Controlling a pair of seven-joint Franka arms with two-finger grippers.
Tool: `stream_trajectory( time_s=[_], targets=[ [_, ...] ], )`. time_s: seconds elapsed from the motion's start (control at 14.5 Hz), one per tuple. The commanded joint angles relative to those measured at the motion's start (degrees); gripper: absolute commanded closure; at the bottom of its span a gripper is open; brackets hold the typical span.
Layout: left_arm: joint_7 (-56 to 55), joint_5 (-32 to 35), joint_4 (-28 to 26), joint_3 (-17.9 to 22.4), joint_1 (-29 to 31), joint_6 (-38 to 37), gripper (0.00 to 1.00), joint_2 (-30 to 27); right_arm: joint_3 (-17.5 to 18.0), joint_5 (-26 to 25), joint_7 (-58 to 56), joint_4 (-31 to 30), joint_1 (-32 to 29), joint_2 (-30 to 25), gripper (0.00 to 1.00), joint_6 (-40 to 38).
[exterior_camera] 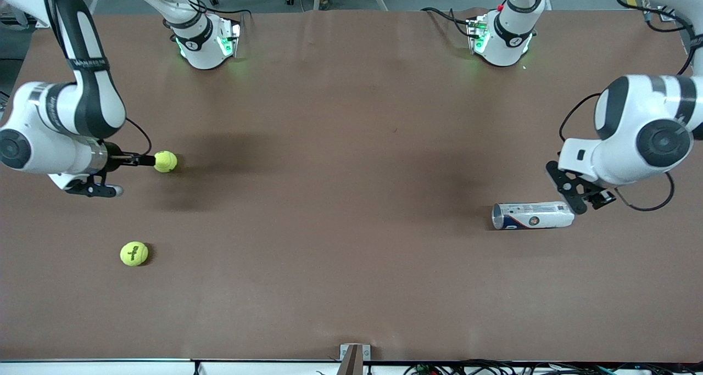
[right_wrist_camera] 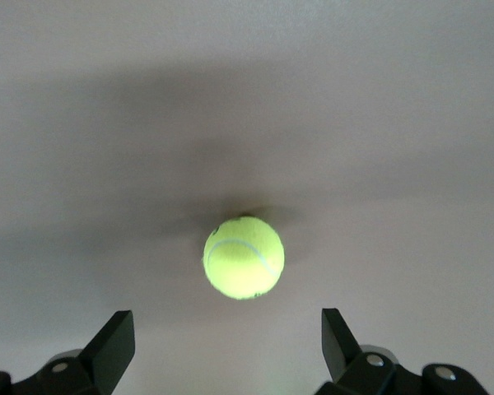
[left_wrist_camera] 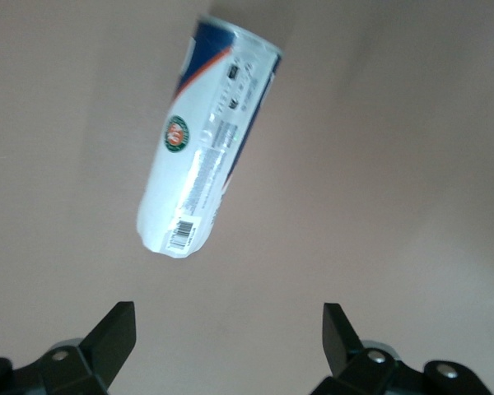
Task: Insert tennis ball vertically with right arm
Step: 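Grasp the ball with the right gripper while the left gripper grasps the tube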
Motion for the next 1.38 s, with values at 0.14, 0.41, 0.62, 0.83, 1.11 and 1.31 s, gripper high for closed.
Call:
stream_trajectory(
  time_s=[0.14, 0.41, 0.62, 0.83, 1.11, 1.31],
  targets=[
    [1.15, 9.0, 0.56, -0.11, -2.87, 0.06, 0.0, 2.43, 0.47, 0.24, -0.09, -7.82, -0.7, -0.02, 0.0, 8.7],
    [0.8, 14.27, 1.26, -0.02, -4.45, 0.15, 0.0, 6.91, 0.38, 0.15, -0.79, -8.44, -0.7, 0.95, 0.0, 8.28],
    [-0.34, 19.2, 2.23, -0.02, -5.77, 0.5, 0.0, 10.6, 0.38, 0.06, -2.29, -8.53, -0.88, 2.7, 0.0, 8.89],
    [-3.76, 19.92, 2.59, -0.02, -7.53, 0.42, 0.0, 12.1, 0.38, -0.03, -2.29, -8.53, -0.79, 3.23, 0.0, 9.07],
    [-8.6, 24.65, 2.76, -0.02, -9.2, 0.41, 0.0, 14.47, 0.38, -0.29, -2.38, -8.44, -0.7, 4.38, 0.0, 9.68],
    [-11.76, 26.33, 3.81, 0.07, -10.87, 0.41, 0.0, 15.88, 0.38, -2.13, -2.29, -8.36, -0.87, 5.52, 0.0, 11.43]
  ],
)
